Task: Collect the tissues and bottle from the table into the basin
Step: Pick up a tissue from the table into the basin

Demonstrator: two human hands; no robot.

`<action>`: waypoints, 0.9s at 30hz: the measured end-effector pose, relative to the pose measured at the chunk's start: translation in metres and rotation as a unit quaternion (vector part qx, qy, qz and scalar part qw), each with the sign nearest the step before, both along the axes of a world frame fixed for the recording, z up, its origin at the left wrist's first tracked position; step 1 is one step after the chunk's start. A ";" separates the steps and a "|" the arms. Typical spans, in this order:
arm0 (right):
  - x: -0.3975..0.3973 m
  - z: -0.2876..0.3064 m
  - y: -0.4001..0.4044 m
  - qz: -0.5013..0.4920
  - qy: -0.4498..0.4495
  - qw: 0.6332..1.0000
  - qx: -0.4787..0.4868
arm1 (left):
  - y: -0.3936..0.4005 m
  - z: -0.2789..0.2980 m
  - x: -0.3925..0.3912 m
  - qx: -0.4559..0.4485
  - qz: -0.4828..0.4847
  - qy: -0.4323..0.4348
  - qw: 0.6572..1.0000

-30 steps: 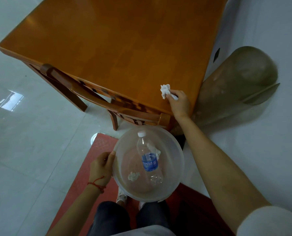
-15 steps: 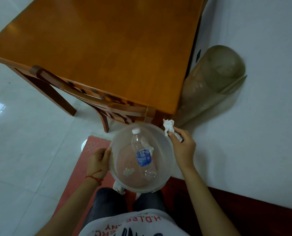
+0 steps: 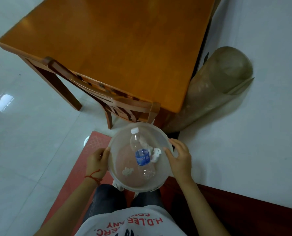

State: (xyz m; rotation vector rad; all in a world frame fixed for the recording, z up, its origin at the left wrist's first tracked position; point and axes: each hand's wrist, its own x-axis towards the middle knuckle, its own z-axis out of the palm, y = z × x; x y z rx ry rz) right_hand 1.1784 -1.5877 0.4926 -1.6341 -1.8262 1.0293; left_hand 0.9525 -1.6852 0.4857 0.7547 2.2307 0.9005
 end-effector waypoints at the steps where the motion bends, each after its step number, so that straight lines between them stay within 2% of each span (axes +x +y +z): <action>1: 0.001 -0.001 0.001 -0.006 -0.003 1.000 -0.010 | -0.003 0.000 -0.001 -0.001 0.008 -0.003 1.000; 6: -0.006 -0.007 -0.003 -0.002 -0.001 0.996 -0.087 | -0.023 0.001 -0.008 0.000 0.050 -0.005 0.999; 13: -0.048 -0.010 -0.012 0.040 0.030 0.993 -0.108 | -0.058 0.005 -0.034 0.007 0.126 -0.018 0.992; 27: -0.242 -0.003 -0.070 0.144 0.009 0.985 -0.091 | -0.167 0.011 -0.175 0.032 0.316 -0.070 0.946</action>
